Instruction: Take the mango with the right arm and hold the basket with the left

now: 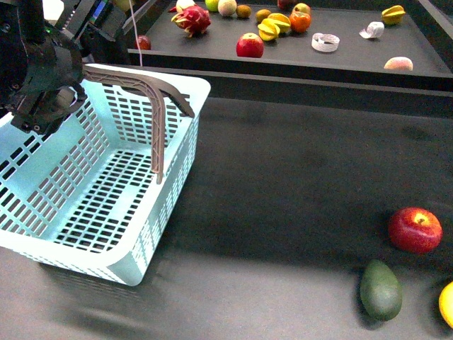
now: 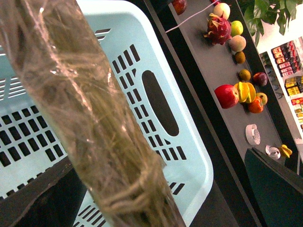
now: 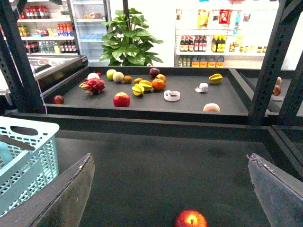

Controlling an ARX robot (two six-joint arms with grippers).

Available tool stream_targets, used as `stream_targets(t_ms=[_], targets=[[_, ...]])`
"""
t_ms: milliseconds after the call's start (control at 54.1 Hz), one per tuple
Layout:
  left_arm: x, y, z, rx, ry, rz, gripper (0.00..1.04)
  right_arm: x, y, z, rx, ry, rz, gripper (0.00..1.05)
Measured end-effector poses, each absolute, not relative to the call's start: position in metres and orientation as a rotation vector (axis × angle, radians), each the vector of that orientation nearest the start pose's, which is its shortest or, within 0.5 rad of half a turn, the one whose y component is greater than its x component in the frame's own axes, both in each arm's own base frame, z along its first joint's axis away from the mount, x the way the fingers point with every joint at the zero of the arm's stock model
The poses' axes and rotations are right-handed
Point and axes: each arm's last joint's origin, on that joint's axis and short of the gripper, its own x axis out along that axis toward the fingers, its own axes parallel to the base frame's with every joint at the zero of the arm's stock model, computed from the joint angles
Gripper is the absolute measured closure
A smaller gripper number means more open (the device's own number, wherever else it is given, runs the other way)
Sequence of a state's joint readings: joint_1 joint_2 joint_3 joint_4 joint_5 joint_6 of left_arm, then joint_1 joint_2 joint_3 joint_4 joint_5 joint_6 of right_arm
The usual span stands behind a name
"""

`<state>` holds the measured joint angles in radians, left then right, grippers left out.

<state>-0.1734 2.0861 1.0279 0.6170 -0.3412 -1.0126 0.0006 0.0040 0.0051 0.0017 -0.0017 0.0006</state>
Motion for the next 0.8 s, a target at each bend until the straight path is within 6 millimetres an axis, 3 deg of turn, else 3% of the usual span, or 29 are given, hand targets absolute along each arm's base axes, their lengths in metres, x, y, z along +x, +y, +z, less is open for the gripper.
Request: stream_targets(t_ms=[129,518,703,795], targets=[[0.409,-0.061,0.105,-0.891,0.31,0.367,0.07,0.098,0.0,0.165,0.001,-0.003,0.002,0.08],[0.416,-0.063,0.103,-0.919,0.349,0.333,0.74,0.098,0.0,0.165,0.001,-0.003,0.002,0.08],[0.413,-0.068,0.112,-0.968,0.353,0.282,0.96,0.098,0.0,0.165,0.001,-0.003,0.002,0.08],[0.404,-0.071,0.114,-0.884,0.333,0.232,0.97,0.098,0.0,0.165,0.001,-0.003,0.002,0.08]])
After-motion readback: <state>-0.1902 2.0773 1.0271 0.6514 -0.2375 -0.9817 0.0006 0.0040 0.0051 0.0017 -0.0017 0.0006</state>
